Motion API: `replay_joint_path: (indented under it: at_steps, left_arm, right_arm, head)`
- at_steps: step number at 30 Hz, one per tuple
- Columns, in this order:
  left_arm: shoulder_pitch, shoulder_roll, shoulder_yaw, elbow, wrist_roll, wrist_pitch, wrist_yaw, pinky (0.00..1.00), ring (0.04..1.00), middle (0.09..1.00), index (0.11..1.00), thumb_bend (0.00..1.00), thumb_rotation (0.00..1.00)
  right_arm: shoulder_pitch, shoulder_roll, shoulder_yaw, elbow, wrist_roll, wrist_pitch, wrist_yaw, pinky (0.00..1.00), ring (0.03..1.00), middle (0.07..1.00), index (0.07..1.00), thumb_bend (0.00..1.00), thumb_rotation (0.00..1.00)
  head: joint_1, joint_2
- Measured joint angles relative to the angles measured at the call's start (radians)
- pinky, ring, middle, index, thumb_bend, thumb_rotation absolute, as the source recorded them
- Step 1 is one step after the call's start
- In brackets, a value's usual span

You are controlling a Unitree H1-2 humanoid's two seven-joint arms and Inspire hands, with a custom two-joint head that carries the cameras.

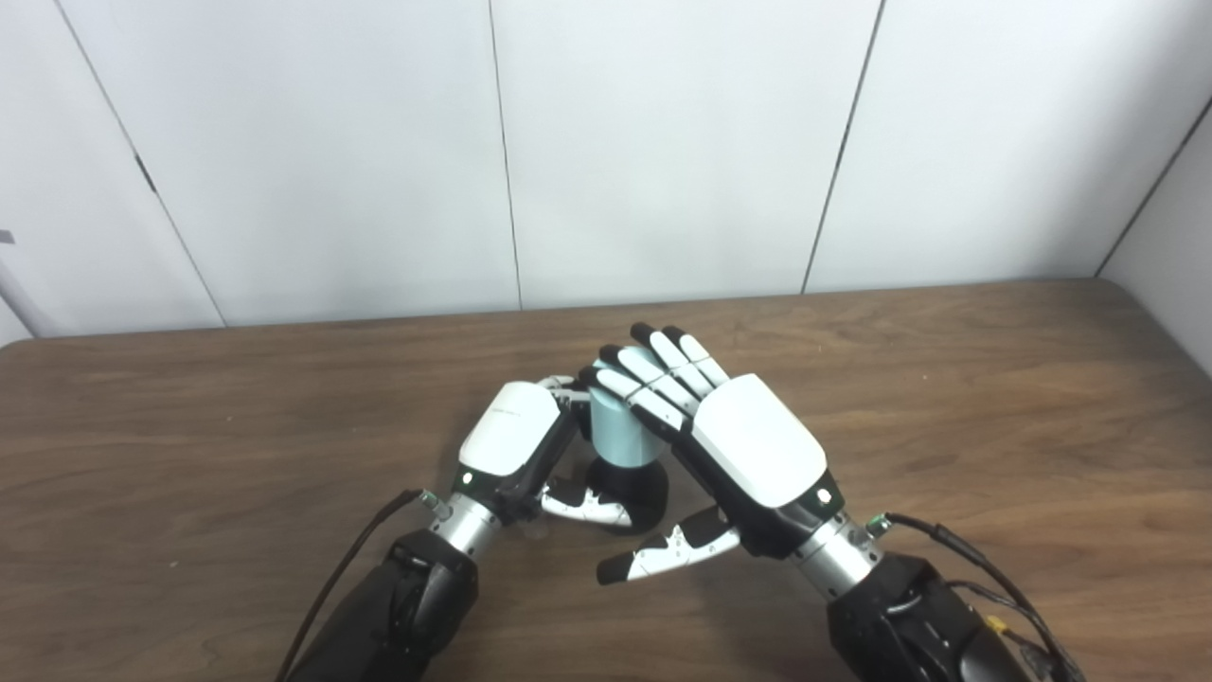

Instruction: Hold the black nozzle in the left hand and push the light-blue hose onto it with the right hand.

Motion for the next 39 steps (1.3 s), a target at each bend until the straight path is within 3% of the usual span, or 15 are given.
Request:
replay_joint_path:
  at_steps: [13, 23, 39]
  left_arm:
    - [0.0, 0.0, 0.0, 0.0, 0.0, 0.0, 0.0, 0.77, 0.513, 0.448, 0.481, 0.5, 0.0]
    - [0.001, 0.0, -0.001, 0.0, 0.0, 0.0, 0.0, 0.77, 0.512, 0.451, 0.48, 0.5, 0.0]
    - [0.003, 0.001, -0.001, -0.002, -0.001, 0.002, 0.0, 0.77, 0.514, 0.444, 0.486, 0.5, 0.0]
  right_arm:
    - [0.0, -0.001, 0.001, 0.002, 0.02, 0.001, 0.0, 1.0, 1.0, 0.906, 0.856, 0.97, 0.74]
    - [-0.002, -0.032, 0.017, 0.0, 0.022, 0.008, 0.007, 1.0, 1.0, 0.943, 0.896, 0.98, 0.82]
    - [-0.006, -0.037, 0.03, 0.0, 0.022, 0.033, 0.008, 1.0, 1.0, 0.958, 0.908, 0.99, 0.84]
  head:
    - [0.0, 0.003]
    - [-0.002, 0.003]
    - [-0.003, 0.003]
